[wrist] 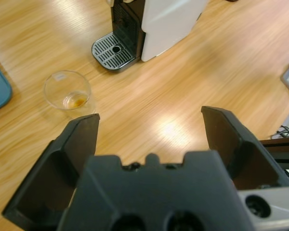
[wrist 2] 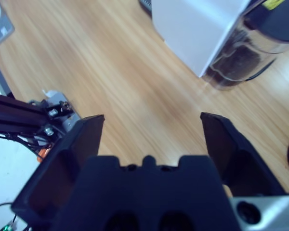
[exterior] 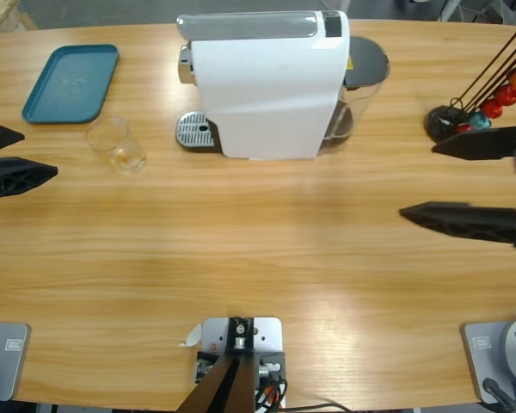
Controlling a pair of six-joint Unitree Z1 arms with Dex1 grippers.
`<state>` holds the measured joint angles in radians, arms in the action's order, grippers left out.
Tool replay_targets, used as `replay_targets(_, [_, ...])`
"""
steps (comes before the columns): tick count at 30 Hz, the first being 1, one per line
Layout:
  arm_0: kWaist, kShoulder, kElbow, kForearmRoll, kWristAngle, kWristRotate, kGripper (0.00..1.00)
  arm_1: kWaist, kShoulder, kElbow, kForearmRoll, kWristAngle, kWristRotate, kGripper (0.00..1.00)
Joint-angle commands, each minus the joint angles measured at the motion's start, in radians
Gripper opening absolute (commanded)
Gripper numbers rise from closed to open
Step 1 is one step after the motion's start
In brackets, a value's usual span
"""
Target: Pour coffee
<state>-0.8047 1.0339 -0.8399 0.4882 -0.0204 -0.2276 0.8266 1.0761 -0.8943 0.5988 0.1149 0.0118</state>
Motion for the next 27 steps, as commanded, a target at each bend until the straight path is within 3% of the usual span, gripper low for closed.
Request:
replay_targets(1, [-0.008,-0.014,0.172,-0.152,0.026,0.004,0.927,0.011,-0.012,0.142,-0.132,-0.071,0.064,0.975])
replay_targets(4, [-0.008,-0.049,0.2,-0.18,0.03,0.006,0.995,0.011,-0.025,0.18,-0.171,-0.126,0.091,0.983])
replay_targets(20, [-0.008,-0.05,0.158,-0.231,0.181,0.064,0.95,0.011,0.028,0.188,-0.186,-0.153,0.094,0.968])
replay_targets(27, [0.004,0.112,-0.045,-0.24,0.049,0.13,0.951,0.011,0.053,0.183,-0.186,-0.153,0.094,0.964])
